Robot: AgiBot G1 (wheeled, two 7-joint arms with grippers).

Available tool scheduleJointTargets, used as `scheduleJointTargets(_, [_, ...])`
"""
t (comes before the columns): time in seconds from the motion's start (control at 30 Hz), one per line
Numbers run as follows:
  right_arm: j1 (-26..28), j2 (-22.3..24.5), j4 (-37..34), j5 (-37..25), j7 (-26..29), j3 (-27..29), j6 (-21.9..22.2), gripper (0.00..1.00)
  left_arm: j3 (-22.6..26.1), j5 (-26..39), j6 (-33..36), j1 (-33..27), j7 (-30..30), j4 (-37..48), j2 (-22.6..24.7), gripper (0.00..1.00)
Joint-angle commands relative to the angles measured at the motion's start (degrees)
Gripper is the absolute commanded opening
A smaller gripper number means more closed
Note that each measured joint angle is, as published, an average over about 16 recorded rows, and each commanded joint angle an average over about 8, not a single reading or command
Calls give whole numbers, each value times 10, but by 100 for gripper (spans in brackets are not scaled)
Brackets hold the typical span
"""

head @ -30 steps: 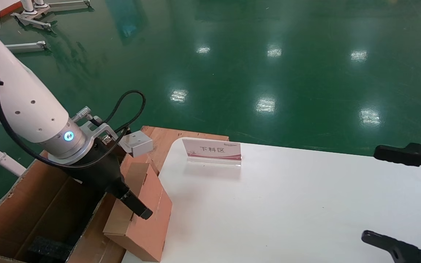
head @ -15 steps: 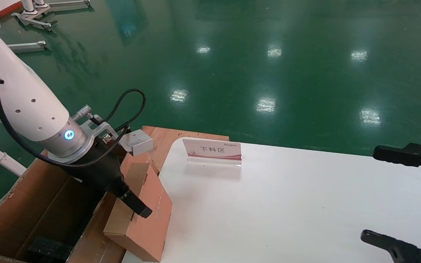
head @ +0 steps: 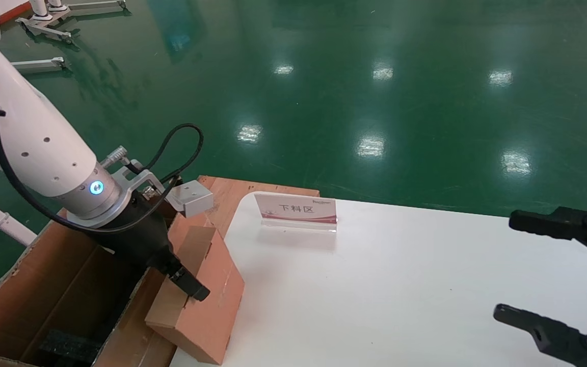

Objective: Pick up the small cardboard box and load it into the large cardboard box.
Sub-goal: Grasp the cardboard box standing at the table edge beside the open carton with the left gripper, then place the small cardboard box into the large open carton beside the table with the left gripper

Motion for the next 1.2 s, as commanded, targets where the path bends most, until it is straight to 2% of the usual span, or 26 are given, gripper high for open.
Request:
scheduleJointTargets(0.03, [0,0,0,0,0,0,0,0,0,0,0,0,0,0,0,0])
scheduleJointTargets(0.43, [0,0,0,0,0,0,0,0,-2,-2,0,-2,4,7,2,0])
scheduleJointTargets(0.6, [0,0,0,0,0,0,0,0,-19,-24,-2,-21,17,18,-6,0])
scheduleJointTargets(0.8, [0,0,0,0,0,0,0,0,-58,-47,7,-84,38,31,-30,0])
scheduleJointTargets(0.97, [0,0,-1,0,0,-1,0,0,-77,-27,45,-161,65,64,-34,0])
scheduleJointTargets(1.07, [0,0,-1,0,0,-1,0,0,-71,-8,65,-203,89,94,-33,0])
scheduleJointTargets(1.2, [0,0,-1,0,-1,-1,0,0,-33,8,77,-257,129,136,-29,0])
